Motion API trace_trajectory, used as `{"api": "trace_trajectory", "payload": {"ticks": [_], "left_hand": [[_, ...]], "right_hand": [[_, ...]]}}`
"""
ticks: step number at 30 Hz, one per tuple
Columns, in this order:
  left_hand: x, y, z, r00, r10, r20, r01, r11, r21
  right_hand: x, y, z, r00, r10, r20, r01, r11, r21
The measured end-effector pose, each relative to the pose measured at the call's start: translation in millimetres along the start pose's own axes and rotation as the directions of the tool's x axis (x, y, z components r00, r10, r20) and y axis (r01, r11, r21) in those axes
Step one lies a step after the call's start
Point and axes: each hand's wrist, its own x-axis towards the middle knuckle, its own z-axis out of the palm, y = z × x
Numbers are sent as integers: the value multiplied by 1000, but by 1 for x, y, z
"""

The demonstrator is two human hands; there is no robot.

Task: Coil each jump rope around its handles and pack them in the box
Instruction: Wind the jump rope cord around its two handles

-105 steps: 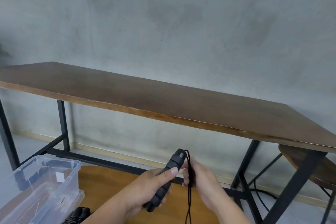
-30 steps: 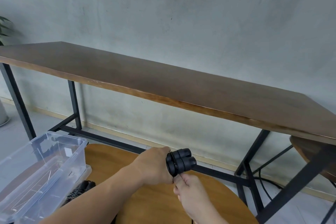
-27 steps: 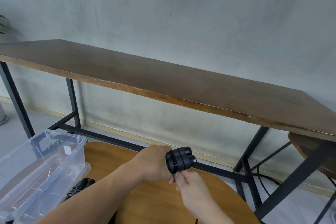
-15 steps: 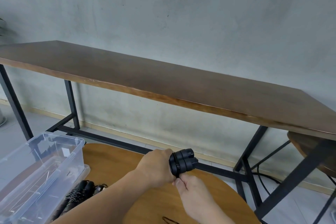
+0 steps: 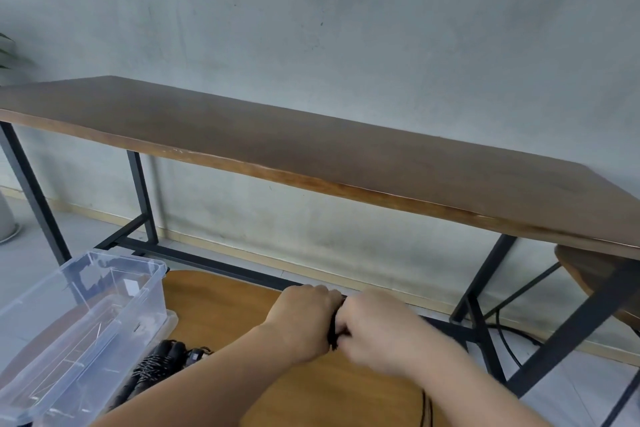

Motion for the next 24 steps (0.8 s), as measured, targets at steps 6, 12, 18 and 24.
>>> {"api": "trace_trajectory", "payload": {"ticks": [6,12,18,24], "left_hand": [[-16,0,-14,995,97,1,-97,993,-60],[-31,-6,-19,984,100,145,-50,948,-315],[-41,-9,-46,981,126,146,-52,901,-430],[-45,-6,-55,989,98,109,-39,894,-447]], "right_hand": [[24,38,-27,998,-4,68,-25,905,425],[35,60,-7,991,-60,123,-56,642,764],[41,71,10,979,-148,141,-97,269,958],[43,77,23,979,-188,77,-65,73,995]]}}
